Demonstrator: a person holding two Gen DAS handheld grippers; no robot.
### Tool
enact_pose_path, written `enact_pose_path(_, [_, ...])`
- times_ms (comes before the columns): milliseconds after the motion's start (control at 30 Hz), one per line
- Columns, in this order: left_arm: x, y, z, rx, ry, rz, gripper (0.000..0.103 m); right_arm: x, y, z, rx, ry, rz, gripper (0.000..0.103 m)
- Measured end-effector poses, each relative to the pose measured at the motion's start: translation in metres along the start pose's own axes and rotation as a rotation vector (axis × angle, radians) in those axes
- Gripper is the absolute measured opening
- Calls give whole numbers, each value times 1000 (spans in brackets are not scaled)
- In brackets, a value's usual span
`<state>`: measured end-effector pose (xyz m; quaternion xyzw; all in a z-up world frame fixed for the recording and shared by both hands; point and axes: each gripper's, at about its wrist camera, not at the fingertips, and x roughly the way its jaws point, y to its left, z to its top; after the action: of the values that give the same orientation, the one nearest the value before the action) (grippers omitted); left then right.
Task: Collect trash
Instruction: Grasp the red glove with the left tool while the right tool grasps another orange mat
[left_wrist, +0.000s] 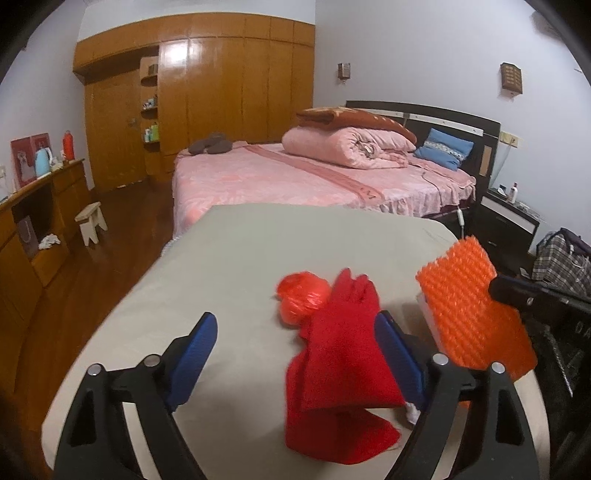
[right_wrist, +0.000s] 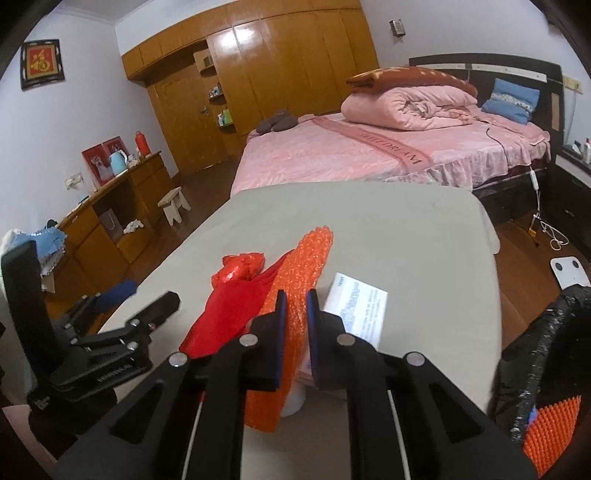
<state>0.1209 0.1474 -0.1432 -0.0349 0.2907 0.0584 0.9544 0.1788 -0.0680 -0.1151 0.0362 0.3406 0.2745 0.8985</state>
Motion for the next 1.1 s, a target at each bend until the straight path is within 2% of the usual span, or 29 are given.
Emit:
enact_pose_path(100, [9,-10,-3,2,25,-26,81,0,-6,-4,7,11,-13,10])
enact_pose_path(300, [34,-27,-9,10,92,-71,67,6,-17,-10,40,35,-24,10])
enact_pose_path(467, [56,-34,-14,9,158,-106,47,7,-19,-10,39,34,-26,10])
enact_pose_path(500, [58,-35,-15,12,160,-105,45,6,-20,-10,39,35,-26,10])
enact_pose_path(567, [60,-35,-16,13,163,-104,33,6,-21,-10,36,36,-27,10])
enact_pose_path(733, [53,-30,-11,-4,133,-93,25,5,-22,-8,42,29,-21,10])
enact_pose_path(1000, [24,-27,2,-23,79,-128,21,-2,-21,-1,35,9,-4,10])
enact_pose_path(1100, [18,-33,-2,-11,91,-148,21,-4,-21,-3,30,14,-2,10])
